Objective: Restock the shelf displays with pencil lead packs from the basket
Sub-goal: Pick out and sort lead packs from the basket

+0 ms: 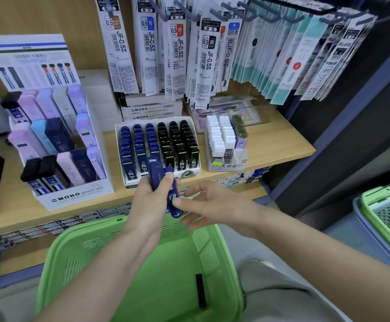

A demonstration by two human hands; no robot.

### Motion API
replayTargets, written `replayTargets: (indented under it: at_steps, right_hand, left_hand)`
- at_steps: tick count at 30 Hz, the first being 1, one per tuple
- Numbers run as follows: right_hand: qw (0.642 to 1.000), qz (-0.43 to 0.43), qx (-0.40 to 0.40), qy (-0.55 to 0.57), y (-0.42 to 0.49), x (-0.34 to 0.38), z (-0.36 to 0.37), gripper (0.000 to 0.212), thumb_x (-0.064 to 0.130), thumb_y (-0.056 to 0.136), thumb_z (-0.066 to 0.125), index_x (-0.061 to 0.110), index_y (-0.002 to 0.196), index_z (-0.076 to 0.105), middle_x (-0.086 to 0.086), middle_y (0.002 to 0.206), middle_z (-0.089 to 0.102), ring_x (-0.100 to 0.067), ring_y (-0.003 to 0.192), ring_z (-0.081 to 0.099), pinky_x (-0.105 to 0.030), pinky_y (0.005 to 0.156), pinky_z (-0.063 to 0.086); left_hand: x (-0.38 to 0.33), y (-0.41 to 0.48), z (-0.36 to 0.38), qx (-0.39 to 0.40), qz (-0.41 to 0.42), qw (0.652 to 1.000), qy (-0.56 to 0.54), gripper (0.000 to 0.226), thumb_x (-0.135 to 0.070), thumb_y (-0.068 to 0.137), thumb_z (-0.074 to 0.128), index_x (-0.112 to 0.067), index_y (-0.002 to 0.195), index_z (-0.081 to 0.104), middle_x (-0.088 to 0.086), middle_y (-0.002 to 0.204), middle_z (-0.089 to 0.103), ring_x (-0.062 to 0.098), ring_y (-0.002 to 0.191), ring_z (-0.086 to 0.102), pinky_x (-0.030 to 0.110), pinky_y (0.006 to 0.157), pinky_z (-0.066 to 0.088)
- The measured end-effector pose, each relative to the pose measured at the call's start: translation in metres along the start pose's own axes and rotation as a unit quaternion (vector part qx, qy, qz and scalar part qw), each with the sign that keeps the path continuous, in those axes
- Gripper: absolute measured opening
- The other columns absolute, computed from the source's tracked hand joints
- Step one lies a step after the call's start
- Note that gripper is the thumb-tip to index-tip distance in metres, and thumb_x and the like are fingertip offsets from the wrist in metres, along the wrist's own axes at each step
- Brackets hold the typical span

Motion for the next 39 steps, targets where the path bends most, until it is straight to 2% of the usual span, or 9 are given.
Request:
replayTargets:
  at_steps: [7, 11, 15, 21, 24, 28, 32, 35, 39]
  right_hand:
    - [0.999, -0.021, 0.038, -0.007, 0.000, -0.002, 0.017, 0.006, 0.009, 0.090, 0.061, 0.014, 0.085, 0.060, -0.003, 0.081, 0.066, -0.009, 0.069, 0.066, -0.017, 0.069, 0.056]
    - [0.992, -0.090, -0.039, -0.085, 0.002, 0.004, 0.024, 0.014, 0.007, 0.095, 0.050, 0.015, 0.084, 0.050, -0.005, 0.086, 0.064, -0.010, 0.066, 0.067, -0.024, 0.069, 0.058]
    - [0.912, -0.220, -0.123, -0.322, -0.002, 0.016, 0.023, 0.012, 0.012, 0.096, 0.047, 0.020, 0.090, 0.042, -0.005, 0.092, 0.061, -0.020, 0.086, 0.063, -0.040, 0.078, 0.051]
    - [0.830, -0.300, -0.122, -0.453, -0.001, 0.028, 0.035, 0.011, 0.017, 0.097, 0.048, 0.013, 0.107, 0.052, 0.008, 0.099, 0.045, -0.016, 0.085, 0.052, -0.036, 0.078, 0.046]
    - [0.851, -0.300, -0.127, -0.412, -0.001, 0.034, 0.042, 0.006, 0.013, 0.094, 0.053, 0.017, 0.100, 0.053, 0.010, 0.095, 0.046, -0.013, 0.086, 0.055, -0.030, 0.079, 0.047]
    - [0.937, -0.247, -0.136, -0.207, 0.006, 0.042, 0.048, 0.032, 0.007, 0.083, 0.068, 0.034, 0.090, 0.053, 0.018, 0.094, 0.060, 0.004, 0.076, 0.060, -0.013, 0.072, 0.049]
    - [0.990, -0.121, -0.069, -0.008, 0.017, 0.042, 0.058, 0.024, 0.012, 0.088, 0.062, 0.013, 0.112, 0.059, -0.007, 0.094, 0.070, -0.011, 0.080, 0.070, -0.020, 0.072, 0.056]
    - [0.996, -0.081, -0.028, 0.017, 0.021, 0.042, 0.065, 0.023, 0.016, 0.092, 0.056, 0.003, 0.111, 0.061, -0.010, 0.089, 0.073, -0.016, 0.081, 0.071, -0.016, 0.065, 0.054]
    - [0.993, -0.115, -0.041, 0.004, 0.025, 0.048, 0.064, 0.013, 0.011, 0.091, 0.056, 0.012, 0.098, 0.067, -0.006, 0.078, 0.073, -0.014, 0.077, 0.071, -0.017, 0.067, 0.054]
  left_hand:
    - [-0.003, -0.008, -0.016, -0.019, 0.022, 1.000, -0.012, 0.009, -0.020, 0.096, 0.051, -0.017, 0.104, 0.055, 0.000, 0.091, 0.064, 0.011, 0.080, 0.059, 0.025, 0.071, 0.047]
    - [-0.002, -0.010, -0.035, -0.020, -0.002, 1.000, 0.004, 0.018, -0.024, 0.097, 0.049, -0.016, 0.112, 0.057, 0.002, 0.102, 0.070, 0.016, 0.090, 0.066, 0.029, 0.076, 0.049]
    - [-0.008, -0.015, -0.055, -0.028, -0.042, 0.997, -0.057, 0.019, -0.022, 0.097, 0.047, -0.009, 0.109, 0.055, 0.004, 0.092, 0.070, 0.015, 0.070, 0.063, 0.027, 0.063, 0.049]
    - [-0.025, -0.024, -0.083, 0.011, -0.095, 0.988, -0.124, 0.025, -0.028, 0.094, 0.049, -0.005, 0.101, 0.054, 0.010, 0.065, 0.069, 0.014, 0.049, 0.060, 0.024, 0.046, 0.049]
    - [-0.029, -0.028, -0.092, 0.020, -0.075, 0.994, -0.075, 0.017, -0.022, 0.093, 0.053, -0.007, 0.099, 0.058, 0.008, 0.068, 0.067, 0.011, 0.050, 0.055, 0.024, 0.051, 0.048]
    - [-0.029, -0.029, -0.109, 0.009, 0.011, 0.999, 0.050, 0.018, -0.021, 0.094, 0.053, -0.006, 0.103, 0.059, 0.002, 0.062, 0.061, 0.010, 0.051, 0.052, 0.026, 0.058, 0.046]
    - [-0.033, -0.024, -0.121, -0.005, 0.074, 0.992, 0.104, 0.015, -0.020, 0.095, 0.052, -0.006, 0.100, 0.054, -0.002, 0.055, 0.057, 0.008, 0.051, 0.051, 0.023, 0.057, 0.042]
    - [-0.037, -0.021, -0.126, 0.001, 0.106, 0.986, 0.129, 0.007, -0.016, 0.095, 0.052, -0.010, 0.093, 0.049, -0.003, 0.052, 0.056, 0.007, 0.048, 0.049, 0.016, 0.049, 0.040]
    - [-0.040, -0.017, -0.132, 0.016, 0.110, 0.983, 0.146, 0.008, -0.016, 0.095, 0.051, -0.014, 0.089, 0.047, -0.003, 0.051, 0.054, 0.006, 0.046, 0.047, 0.014, 0.047, 0.038]
Point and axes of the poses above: each hand's wrist, its own y-axis towards the middle knuckle, its own z-axis out of the palm, x = y × z, the point moved 2 cm from there along y, towards the middle knuckle
